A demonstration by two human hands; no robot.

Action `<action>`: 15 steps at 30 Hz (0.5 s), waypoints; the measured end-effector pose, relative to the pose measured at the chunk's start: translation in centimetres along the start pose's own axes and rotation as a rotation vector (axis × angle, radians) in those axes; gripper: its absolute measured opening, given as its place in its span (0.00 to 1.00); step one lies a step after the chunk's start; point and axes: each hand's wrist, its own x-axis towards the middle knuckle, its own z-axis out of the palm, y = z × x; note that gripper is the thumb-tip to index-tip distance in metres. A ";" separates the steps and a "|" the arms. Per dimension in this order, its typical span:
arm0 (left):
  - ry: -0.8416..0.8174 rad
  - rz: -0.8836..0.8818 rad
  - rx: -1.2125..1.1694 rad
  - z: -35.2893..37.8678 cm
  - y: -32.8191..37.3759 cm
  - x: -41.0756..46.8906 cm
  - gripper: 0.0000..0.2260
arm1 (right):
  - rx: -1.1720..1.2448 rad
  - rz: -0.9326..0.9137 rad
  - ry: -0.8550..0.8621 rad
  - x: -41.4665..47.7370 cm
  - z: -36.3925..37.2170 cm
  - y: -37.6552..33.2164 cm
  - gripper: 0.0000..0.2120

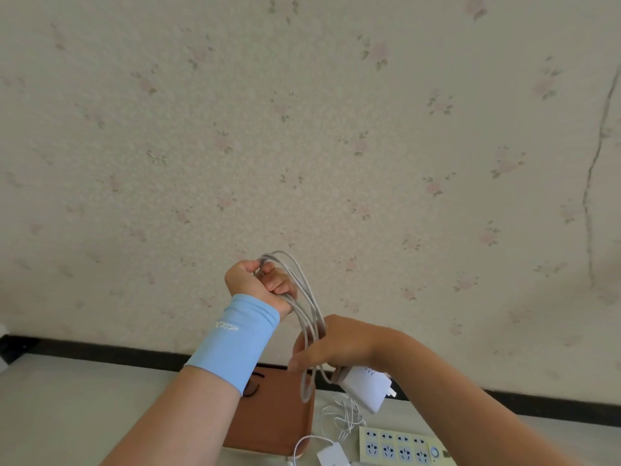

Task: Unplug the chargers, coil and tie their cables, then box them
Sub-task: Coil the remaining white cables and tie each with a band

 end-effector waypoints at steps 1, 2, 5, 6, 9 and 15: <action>-0.004 0.000 0.071 -0.1 0.5 0.0 0.08 | -0.027 0.030 -0.023 0.0 -0.1 0.0 0.18; -0.013 0.000 0.144 -0.1 1.0 0.0 0.06 | -0.035 0.056 -0.047 -0.1 -0.3 0.0 0.17; -0.042 0.010 0.312 -0.1 2.2 0.0 0.03 | 0.046 0.073 -0.129 -0.6 -1.0 -0.2 0.10; -0.045 0.019 0.338 0.0 2.4 0.0 0.02 | 0.067 0.070 -0.153 -0.6 -1.2 -0.1 0.11; -0.027 0.042 0.403 0.2 2.8 -0.4 0.02 | 0.124 0.067 -0.192 -0.3 -1.7 0.3 0.11; 0.019 0.046 0.537 -0.4 3.5 0.1 0.10 | 0.172 0.035 -0.134 -1.0 -3.4 0.9 0.07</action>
